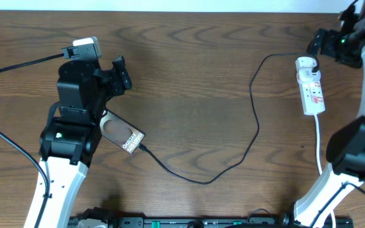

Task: Plug charger to phone and switch on socket
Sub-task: 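Move the right gripper over the power strip's switch beside the charger, then press down the orange switch next to the charger with the right gripper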

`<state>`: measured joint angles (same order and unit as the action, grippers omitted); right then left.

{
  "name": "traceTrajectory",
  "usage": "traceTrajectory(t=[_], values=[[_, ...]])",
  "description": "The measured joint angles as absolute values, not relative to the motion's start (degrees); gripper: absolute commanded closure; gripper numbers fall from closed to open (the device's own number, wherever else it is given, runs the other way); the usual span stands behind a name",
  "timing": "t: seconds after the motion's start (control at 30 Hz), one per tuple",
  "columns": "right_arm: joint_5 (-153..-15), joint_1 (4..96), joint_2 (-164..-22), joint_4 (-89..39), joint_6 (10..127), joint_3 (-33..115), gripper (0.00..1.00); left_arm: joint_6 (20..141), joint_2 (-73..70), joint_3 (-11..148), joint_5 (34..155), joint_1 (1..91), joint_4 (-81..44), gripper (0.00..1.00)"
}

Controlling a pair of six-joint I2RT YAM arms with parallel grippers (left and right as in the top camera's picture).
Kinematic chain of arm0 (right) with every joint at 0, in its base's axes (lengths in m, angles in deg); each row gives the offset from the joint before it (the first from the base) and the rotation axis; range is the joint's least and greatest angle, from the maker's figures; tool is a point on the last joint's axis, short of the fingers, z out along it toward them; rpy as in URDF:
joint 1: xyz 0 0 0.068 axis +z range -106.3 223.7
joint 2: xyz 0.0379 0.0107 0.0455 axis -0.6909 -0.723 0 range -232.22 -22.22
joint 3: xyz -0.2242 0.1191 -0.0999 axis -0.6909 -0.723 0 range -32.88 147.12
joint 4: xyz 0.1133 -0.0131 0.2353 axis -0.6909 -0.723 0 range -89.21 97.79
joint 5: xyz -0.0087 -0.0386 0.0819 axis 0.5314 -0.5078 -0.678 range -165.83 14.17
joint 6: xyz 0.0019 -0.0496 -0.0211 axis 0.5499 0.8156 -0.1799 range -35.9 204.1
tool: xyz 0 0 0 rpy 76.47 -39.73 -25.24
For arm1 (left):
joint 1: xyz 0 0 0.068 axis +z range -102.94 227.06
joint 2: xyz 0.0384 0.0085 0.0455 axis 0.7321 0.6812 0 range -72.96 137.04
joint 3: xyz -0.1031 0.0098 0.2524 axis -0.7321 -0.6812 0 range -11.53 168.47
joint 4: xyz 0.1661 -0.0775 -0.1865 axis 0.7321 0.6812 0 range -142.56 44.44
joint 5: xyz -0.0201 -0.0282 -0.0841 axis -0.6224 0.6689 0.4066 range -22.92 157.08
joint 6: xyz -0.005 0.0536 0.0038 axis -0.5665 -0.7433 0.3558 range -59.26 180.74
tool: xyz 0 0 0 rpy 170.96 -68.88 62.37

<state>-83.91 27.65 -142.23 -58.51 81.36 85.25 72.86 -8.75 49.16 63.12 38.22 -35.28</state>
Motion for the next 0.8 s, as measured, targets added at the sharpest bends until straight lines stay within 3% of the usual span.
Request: traceTrajectory(t=[0.37, 0.8], values=[[-82.64, 27.65, -153.07, -58.77, 81.82, 85.22, 0.01, 72.68, -8.64, 49.16, 59.62, 38.13, -33.2, 0.14], [-82.53, 27.65, -153.86, -58.36, 83.26, 85.2, 0.01, 72.68, -8.64, 49.16, 59.38, 38.13, -32.05, 0.14]])
